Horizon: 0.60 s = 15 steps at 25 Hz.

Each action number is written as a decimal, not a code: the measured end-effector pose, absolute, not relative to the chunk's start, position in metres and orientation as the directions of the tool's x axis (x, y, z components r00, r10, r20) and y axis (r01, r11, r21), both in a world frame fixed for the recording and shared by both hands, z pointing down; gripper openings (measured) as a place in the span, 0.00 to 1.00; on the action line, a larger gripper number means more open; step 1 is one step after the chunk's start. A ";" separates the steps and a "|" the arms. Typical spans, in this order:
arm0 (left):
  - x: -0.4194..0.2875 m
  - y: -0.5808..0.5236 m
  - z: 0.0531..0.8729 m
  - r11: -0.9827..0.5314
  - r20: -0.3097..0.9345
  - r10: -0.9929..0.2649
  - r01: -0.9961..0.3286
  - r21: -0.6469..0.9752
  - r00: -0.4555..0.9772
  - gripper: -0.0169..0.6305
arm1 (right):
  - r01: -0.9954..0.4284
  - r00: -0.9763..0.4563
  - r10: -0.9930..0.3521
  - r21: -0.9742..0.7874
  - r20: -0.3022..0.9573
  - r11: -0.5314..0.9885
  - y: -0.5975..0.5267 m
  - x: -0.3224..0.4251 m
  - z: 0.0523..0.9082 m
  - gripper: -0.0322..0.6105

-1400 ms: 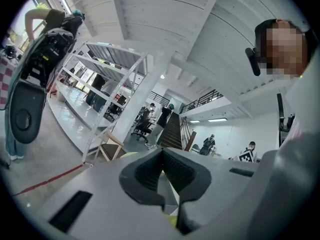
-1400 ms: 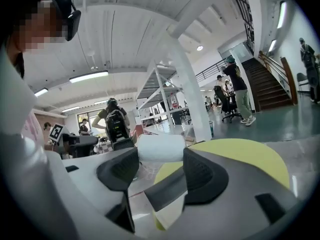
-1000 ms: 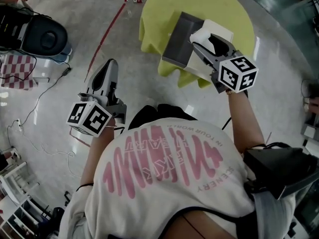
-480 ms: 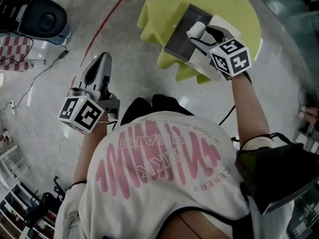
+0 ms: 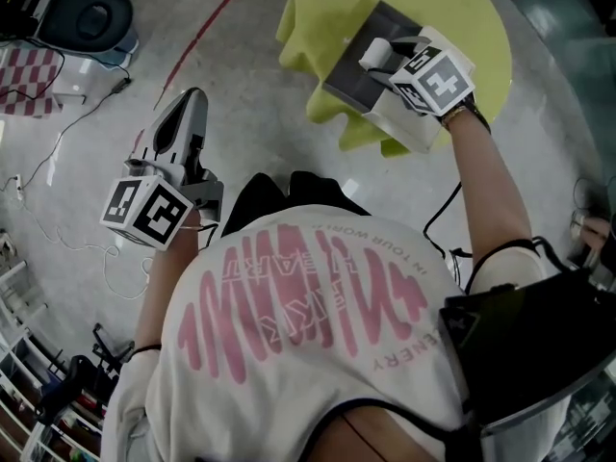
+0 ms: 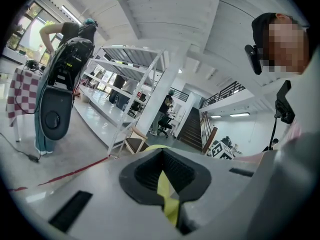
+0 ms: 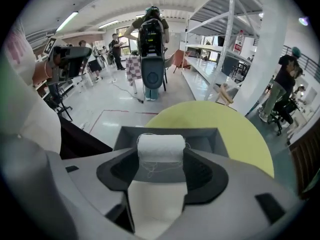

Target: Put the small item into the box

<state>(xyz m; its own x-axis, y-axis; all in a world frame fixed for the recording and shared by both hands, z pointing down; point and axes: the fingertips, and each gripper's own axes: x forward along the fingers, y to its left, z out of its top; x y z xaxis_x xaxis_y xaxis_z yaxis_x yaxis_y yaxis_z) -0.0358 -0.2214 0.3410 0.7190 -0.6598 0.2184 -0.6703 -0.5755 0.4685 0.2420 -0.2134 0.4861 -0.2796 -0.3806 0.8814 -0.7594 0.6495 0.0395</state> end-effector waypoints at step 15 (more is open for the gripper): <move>-0.081 -0.211 0.338 -0.505 0.215 -0.730 -0.723 0.471 0.649 0.04 | -0.701 -0.154 -0.152 0.001 0.976 0.713 -0.218 0.233 0.519 0.48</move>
